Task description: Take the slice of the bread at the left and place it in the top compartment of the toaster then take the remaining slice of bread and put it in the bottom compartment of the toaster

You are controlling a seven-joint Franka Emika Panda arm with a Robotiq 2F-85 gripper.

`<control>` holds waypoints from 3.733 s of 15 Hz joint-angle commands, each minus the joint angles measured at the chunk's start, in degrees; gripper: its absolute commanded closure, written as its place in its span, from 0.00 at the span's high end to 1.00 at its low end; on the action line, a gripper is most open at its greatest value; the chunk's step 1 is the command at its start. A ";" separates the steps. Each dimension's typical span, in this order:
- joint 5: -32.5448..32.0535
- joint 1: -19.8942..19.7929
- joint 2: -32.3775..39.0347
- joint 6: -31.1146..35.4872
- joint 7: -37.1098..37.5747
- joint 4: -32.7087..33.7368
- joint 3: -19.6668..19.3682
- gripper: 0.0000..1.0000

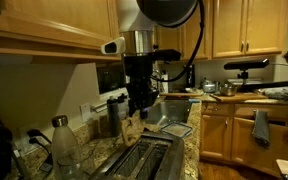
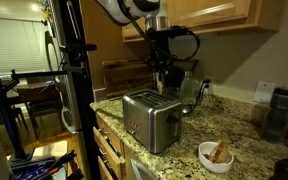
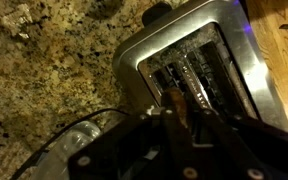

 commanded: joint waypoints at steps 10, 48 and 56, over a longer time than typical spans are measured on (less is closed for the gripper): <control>0.32 -0.35 1.02 -2.44 -13.11 -1.12 -1.65 0.10; -9.84 -11.37 1.28 17.79 41.11 -9.44 -11.39 1.00; -7.15 -14.13 6.16 22.52 43.82 -8.48 -14.63 1.00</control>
